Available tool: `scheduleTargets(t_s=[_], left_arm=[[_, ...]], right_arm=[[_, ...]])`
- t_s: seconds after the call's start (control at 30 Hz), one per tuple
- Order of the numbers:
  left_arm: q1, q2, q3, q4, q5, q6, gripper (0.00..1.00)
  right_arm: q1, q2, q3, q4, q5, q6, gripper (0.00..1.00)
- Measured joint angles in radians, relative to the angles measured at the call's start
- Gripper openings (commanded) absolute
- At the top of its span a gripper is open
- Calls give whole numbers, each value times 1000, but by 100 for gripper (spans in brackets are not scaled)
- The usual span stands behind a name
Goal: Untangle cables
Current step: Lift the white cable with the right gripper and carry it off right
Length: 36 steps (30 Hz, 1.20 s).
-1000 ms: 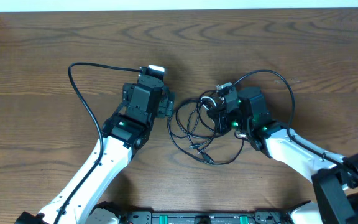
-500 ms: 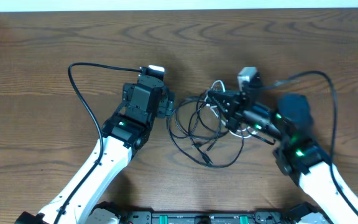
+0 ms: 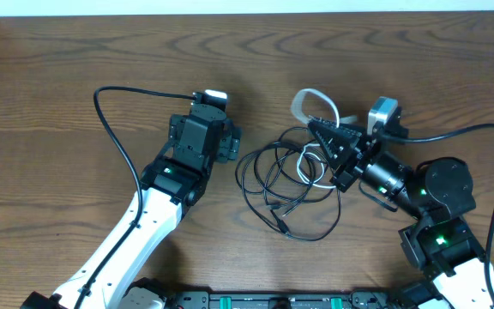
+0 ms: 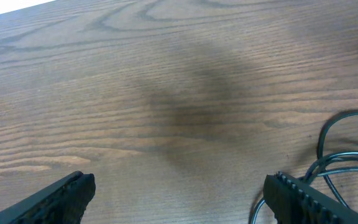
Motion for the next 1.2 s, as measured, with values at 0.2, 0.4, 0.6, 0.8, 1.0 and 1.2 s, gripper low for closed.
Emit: scheduleTargets(t_s=[0.2, 0.4, 0.6, 0.8, 1.0, 1.2], left_arm=[[0, 0, 0, 0, 0, 0, 91], [0, 0, 0, 0, 0, 0, 91], [0, 0, 0, 0, 0, 0, 91], [0, 0, 0, 0, 0, 0, 91], [0, 0, 0, 0, 0, 0, 91], [0, 0, 0, 0, 0, 0, 91]], right_arm=[[-24, 2, 63, -1, -5, 26, 1], [-55, 2, 169, -2, -7, 32, 1], [-79, 14, 248, -3, -8, 57, 1], [-105, 47, 320, -3, -7, 68, 1], [-206, 61, 343, -10, 4, 51, 1], [-374, 93, 346, -108, 42, 11, 1]])
